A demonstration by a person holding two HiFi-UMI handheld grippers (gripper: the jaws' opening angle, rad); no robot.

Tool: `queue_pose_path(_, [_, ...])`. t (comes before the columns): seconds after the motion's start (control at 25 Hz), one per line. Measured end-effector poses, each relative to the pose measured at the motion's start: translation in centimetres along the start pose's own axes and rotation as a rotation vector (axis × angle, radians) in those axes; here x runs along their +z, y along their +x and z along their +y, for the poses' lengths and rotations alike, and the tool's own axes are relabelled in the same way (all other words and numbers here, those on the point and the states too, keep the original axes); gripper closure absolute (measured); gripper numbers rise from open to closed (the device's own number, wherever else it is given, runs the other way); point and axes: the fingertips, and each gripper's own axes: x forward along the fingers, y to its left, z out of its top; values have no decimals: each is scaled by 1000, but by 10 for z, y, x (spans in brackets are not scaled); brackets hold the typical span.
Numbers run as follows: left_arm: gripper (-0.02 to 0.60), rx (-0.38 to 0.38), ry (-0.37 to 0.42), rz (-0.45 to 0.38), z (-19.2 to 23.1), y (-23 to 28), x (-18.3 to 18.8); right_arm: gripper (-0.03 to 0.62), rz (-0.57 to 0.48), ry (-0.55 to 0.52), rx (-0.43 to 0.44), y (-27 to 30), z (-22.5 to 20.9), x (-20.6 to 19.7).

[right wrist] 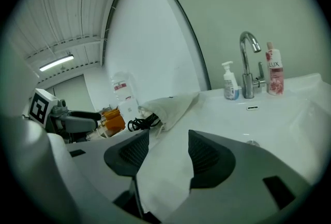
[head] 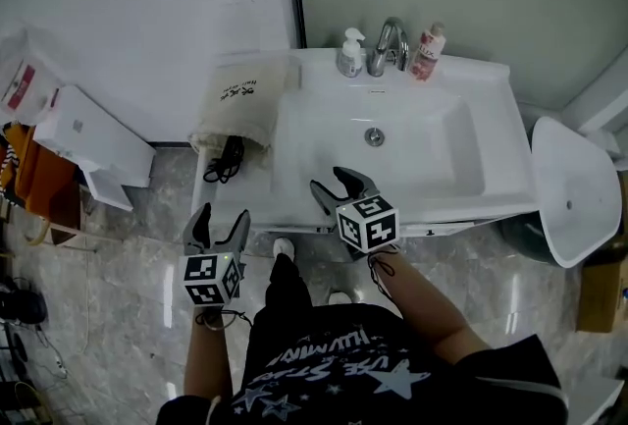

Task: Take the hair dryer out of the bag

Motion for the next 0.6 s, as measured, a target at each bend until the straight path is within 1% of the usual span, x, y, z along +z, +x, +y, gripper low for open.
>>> queue_pose_path(0.16, [232,-52,-7,28,25,32,11,367,51,-44,-6,47,11,14])
queue_pose_path(0.36, [232,-128,-2,94,52,71,14,367,143,-103,-4,116,29,19])
queue_pose_path(0.6, [232,-210,7,133,78,107,16,362,241,-179,-66,178,32,11])
